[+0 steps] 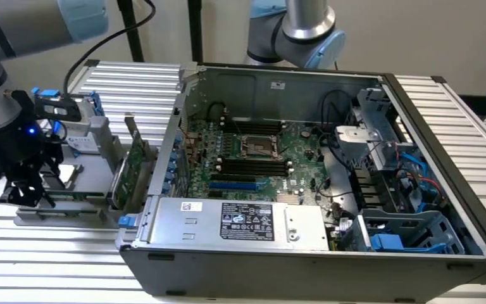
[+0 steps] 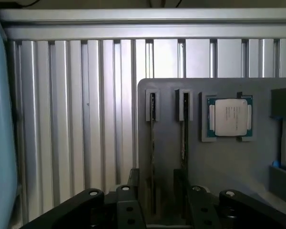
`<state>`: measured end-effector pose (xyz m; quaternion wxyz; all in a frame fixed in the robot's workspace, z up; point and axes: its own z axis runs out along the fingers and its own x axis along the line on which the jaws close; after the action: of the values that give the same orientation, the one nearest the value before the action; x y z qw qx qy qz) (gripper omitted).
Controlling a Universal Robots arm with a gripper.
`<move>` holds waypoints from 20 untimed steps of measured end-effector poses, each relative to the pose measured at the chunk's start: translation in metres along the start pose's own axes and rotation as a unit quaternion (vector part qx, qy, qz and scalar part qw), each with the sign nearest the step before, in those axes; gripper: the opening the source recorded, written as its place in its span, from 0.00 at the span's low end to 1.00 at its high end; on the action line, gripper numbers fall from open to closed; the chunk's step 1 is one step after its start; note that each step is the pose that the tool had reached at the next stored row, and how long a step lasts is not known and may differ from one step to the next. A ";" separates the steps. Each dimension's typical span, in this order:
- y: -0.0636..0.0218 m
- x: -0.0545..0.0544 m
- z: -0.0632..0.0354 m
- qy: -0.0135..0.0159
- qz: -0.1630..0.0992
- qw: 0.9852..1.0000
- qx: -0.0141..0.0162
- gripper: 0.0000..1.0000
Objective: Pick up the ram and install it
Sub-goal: 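Pick up the ram and move it above insertion slot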
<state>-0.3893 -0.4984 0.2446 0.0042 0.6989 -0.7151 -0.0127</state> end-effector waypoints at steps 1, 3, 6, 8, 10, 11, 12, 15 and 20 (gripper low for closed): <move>-0.0001 0.000 0.0018 0.000 0.000 1.000 0.000 1.00; -0.0004 0.000 0.0054 0.000 -0.001 1.000 0.000 1.00; -0.0005 0.000 0.0108 0.000 -0.001 1.000 0.000 1.00; -0.0006 0.000 0.0145 0.000 -0.001 1.000 0.000 1.00; -0.0007 0.000 0.0182 0.000 -0.001 1.000 0.000 1.00; -0.0007 0.000 0.0200 0.000 -0.001 1.000 0.000 1.00; -0.0007 0.000 0.0218 0.000 -0.001 1.000 0.000 1.00; -0.0009 0.000 0.0272 0.000 -0.002 1.000 0.000 1.00; -0.0007 0.000 0.0363 0.000 -0.003 1.000 0.000 1.00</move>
<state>-0.3895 -0.4985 0.2083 0.0043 0.7012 -0.7129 -0.0127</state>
